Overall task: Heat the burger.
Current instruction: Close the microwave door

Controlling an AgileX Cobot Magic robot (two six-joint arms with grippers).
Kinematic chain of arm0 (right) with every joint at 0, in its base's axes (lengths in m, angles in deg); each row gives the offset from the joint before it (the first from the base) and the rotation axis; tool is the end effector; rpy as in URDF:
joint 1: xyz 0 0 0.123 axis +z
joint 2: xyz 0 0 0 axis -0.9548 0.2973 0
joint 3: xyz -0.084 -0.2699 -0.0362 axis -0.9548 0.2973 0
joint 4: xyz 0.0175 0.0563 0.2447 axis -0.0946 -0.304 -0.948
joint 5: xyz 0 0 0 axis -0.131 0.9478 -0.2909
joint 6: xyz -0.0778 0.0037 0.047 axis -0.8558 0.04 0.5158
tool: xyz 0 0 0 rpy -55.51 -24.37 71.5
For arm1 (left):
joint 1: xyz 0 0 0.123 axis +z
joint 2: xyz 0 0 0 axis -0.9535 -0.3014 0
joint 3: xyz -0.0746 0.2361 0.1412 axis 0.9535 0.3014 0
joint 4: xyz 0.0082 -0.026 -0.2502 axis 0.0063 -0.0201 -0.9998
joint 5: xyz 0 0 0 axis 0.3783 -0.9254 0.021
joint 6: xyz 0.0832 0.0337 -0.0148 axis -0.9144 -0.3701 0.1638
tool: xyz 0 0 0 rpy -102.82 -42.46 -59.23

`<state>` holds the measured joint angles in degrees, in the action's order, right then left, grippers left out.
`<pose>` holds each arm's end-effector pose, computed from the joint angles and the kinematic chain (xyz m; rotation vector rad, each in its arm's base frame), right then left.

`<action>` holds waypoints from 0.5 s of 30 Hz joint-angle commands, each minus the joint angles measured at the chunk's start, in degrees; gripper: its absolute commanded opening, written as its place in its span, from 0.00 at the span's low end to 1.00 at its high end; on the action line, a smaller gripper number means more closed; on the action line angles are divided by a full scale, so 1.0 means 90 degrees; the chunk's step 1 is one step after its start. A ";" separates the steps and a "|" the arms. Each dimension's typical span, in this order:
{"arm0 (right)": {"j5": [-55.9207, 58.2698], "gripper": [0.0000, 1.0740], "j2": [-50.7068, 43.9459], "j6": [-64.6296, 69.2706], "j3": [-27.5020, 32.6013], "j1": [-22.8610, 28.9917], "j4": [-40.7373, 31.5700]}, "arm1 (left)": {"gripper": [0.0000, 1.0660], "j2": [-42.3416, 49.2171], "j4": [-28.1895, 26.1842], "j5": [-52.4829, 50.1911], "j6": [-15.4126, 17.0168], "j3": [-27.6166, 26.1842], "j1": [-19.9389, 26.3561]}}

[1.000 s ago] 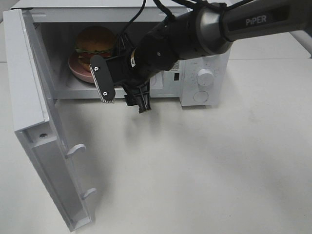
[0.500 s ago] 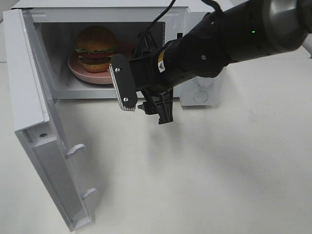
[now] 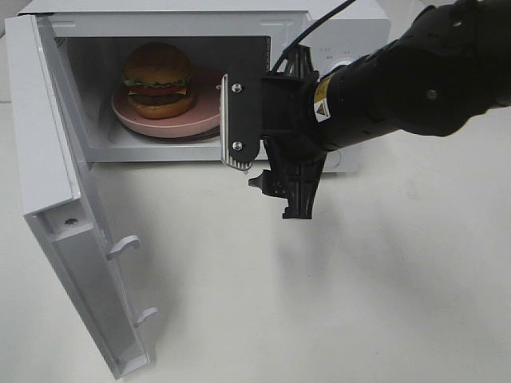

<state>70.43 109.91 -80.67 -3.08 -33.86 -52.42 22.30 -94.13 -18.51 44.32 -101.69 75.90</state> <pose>0.2726 0.2170 0.2146 -1.6294 1.5983 -0.1524 -0.0092 -0.0129 0.2816 0.0168 2.0335 -0.1055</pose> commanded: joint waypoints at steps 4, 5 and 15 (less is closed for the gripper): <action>0.1050 0.71 -0.0694 0.1324 0.0458 0.0013 -0.0458 | 0.94 0.0095 -0.0045 -0.0083 0.0025 0.0013 0.0000; 0.1235 0.71 -0.0770 0.1592 0.0497 0.0013 -0.0452 | 0.94 0.0095 -0.0045 -0.0083 0.0025 0.0013 0.0000; 0.2948 0.71 -0.1592 0.3826 0.0637 0.0013 -0.0427 | 0.94 0.0095 -0.0045 -0.0083 0.0025 0.0013 0.0000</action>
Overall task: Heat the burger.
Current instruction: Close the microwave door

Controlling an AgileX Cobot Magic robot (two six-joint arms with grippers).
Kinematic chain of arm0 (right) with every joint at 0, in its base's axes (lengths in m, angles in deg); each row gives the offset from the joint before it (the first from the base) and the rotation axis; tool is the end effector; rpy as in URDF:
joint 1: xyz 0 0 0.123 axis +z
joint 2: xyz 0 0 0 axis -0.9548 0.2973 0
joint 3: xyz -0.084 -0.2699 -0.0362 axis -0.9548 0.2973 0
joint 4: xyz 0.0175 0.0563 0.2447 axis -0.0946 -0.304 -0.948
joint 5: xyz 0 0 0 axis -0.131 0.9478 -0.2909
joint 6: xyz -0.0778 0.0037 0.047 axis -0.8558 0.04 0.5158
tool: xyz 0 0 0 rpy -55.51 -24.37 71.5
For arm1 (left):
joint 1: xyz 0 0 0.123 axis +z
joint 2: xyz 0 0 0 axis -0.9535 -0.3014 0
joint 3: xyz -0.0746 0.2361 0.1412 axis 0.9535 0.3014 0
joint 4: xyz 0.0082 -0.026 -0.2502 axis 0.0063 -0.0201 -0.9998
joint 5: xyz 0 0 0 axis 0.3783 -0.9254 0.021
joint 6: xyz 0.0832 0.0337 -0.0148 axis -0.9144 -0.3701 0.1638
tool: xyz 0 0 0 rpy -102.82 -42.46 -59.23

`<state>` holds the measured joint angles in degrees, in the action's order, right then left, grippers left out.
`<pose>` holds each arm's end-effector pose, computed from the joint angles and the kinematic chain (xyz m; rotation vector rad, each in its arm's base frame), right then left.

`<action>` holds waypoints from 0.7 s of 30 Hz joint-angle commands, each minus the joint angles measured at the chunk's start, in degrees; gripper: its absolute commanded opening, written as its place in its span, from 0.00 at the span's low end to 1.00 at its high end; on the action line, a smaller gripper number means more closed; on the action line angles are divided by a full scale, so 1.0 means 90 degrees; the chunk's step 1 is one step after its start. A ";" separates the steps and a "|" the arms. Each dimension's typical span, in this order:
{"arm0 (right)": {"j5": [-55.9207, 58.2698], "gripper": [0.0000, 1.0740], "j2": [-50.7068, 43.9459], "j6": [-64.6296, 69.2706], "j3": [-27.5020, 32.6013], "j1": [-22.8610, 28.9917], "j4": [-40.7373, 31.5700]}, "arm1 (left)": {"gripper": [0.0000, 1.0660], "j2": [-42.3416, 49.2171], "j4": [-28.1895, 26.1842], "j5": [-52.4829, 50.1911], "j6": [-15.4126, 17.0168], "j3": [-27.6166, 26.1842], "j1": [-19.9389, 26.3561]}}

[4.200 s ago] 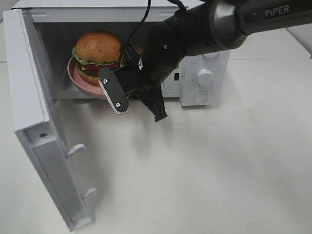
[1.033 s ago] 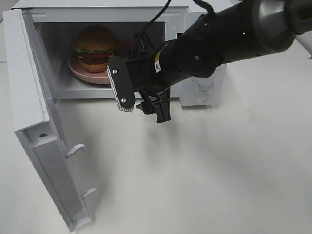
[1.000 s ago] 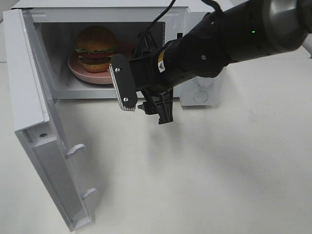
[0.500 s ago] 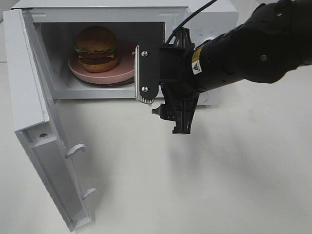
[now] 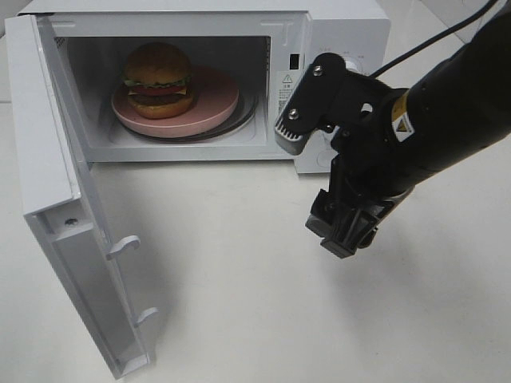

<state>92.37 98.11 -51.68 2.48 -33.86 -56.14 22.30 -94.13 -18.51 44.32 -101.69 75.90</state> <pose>0.2259 0.1728 0.2298 -1.2058 2.2405 0.0351 -0.0092 -0.0129 0.2816 0.0168 2.0335 -0.1055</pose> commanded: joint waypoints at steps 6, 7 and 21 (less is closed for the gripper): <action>0.1502 0.71 -0.0980 0.1146 0.0019 0.0013 -0.0013 | 0.94 0.0095 -0.0045 -0.0083 0.0025 0.0013 0.0000; 0.1840 0.71 -0.1229 0.1146 0.0019 0.0013 -0.0013 | 0.94 0.0095 -0.0045 -0.0083 0.0025 0.0013 0.0000; 0.3310 0.71 -0.2610 0.1458 0.0019 0.0013 -0.0032 | 0.94 0.0095 -0.0045 -0.0083 0.0025 0.0013 0.0000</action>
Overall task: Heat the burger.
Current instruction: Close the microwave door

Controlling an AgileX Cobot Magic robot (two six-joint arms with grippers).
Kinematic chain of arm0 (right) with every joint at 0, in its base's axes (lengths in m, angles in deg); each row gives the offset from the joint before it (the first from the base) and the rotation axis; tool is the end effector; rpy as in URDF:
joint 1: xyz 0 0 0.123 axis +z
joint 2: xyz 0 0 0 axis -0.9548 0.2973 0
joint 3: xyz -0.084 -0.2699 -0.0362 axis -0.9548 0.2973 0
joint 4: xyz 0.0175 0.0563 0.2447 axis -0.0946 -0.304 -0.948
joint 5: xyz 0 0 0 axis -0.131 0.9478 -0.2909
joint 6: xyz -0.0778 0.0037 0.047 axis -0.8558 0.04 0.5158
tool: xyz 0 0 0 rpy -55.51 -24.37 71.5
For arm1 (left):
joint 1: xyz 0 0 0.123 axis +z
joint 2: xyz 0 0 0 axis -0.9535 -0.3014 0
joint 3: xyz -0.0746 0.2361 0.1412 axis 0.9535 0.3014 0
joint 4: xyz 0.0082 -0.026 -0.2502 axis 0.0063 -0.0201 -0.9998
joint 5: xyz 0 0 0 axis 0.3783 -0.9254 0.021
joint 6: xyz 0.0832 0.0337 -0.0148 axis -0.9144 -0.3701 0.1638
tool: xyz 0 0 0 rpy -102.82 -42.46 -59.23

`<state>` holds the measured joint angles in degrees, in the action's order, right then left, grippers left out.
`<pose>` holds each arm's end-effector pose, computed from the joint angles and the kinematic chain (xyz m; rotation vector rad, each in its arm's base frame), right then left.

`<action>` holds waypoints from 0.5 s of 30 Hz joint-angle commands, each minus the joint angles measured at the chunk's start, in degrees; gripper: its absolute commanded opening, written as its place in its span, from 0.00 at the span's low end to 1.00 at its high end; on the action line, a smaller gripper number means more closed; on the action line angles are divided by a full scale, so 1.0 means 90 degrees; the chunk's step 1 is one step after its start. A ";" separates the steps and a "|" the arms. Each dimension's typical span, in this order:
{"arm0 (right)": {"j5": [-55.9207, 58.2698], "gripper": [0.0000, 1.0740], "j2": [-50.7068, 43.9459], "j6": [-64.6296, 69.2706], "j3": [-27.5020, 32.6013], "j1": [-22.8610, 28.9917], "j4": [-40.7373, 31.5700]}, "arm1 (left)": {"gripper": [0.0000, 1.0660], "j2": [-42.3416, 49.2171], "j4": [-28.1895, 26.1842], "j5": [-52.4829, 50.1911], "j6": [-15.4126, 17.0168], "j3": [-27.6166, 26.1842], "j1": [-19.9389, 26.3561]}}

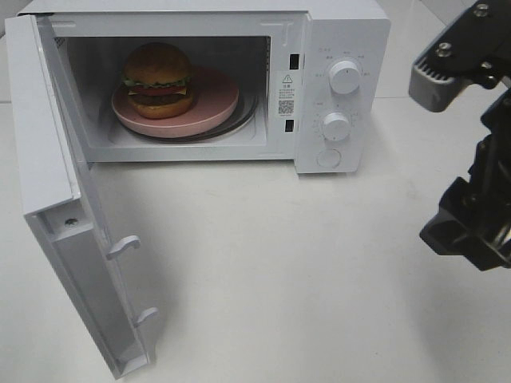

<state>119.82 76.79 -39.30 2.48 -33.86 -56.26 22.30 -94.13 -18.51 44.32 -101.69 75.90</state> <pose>0.1587 0.1117 0.2979 -0.9124 2.4743 0.0241 -0.0092 -0.0129 0.2816 0.0168 2.0335 -0.1055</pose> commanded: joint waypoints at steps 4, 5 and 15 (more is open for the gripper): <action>0.0439 0.71 -0.0516 0.0121 0.0070 0.0013 -0.0013 | 0.94 0.0095 -0.0045 -0.0083 0.0025 0.0013 0.0000; 0.0452 0.71 -0.0624 0.0121 0.0134 0.0013 -0.0006 | 0.94 0.0095 -0.0045 -0.0083 0.0025 0.0013 0.0000; 0.0535 0.71 -0.1636 0.0146 0.1031 -0.0751 -0.0185 | 0.94 0.0095 -0.0045 -0.0083 0.0025 0.0013 0.0000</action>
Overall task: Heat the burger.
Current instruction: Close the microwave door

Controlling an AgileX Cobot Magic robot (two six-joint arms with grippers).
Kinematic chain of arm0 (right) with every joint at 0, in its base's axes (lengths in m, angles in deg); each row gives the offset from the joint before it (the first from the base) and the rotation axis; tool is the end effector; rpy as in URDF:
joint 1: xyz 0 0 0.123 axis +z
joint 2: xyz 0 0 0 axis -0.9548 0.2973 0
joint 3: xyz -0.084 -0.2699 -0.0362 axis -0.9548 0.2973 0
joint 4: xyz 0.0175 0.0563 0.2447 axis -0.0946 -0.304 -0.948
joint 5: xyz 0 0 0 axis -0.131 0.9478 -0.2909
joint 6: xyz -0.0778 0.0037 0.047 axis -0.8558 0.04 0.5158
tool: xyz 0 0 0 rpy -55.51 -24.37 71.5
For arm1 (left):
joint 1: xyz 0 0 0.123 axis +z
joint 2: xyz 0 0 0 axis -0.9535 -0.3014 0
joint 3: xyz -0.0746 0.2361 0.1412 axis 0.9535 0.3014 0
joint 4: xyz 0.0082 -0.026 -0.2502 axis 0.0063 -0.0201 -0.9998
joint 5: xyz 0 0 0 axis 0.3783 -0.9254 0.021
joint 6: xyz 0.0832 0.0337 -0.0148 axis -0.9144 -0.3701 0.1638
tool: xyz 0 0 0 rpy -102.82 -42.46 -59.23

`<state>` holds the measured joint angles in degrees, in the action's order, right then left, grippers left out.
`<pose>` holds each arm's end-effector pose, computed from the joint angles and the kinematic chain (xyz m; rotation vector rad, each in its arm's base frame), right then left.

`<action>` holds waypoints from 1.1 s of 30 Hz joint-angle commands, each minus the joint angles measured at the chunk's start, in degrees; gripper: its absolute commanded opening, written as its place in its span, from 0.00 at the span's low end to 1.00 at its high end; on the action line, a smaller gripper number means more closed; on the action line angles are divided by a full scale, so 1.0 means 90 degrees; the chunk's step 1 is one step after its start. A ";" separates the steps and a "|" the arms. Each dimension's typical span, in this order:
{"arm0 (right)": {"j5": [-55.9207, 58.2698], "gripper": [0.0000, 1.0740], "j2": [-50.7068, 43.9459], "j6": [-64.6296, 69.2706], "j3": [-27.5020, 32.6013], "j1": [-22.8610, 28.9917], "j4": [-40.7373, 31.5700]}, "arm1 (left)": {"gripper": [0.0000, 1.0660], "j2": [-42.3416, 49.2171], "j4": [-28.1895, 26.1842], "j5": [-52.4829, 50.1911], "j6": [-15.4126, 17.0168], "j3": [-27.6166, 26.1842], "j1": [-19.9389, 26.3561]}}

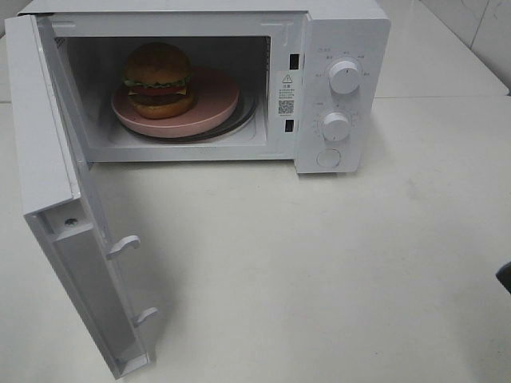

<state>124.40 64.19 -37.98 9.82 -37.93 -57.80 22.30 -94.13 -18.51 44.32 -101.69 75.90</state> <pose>0.1203 0.0700 0.2930 -0.7657 2.5182 0.0399 -0.0092 -0.0129 0.2816 0.0168 2.0335 -0.1055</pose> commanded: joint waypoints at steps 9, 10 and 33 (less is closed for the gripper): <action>0.0019 0.71 -0.1541 -0.0057 0.0726 -0.1566 -0.0019 | 0.94 0.0095 -0.0045 -0.0083 0.0025 0.0013 0.0000; 0.0006 0.71 -0.1903 -0.0057 0.0821 -0.1827 -0.0019 | 0.94 0.0095 -0.0045 -0.0083 0.0025 0.0013 0.0000; -0.0248 0.71 -0.5449 -0.0197 0.1451 -0.3463 -0.0573 | 0.94 0.0095 -0.0045 -0.0083 0.0025 0.0013 0.0000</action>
<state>122.16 15.83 -39.07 22.88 -68.64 -62.85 22.30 -94.13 -18.51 44.32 -101.69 75.90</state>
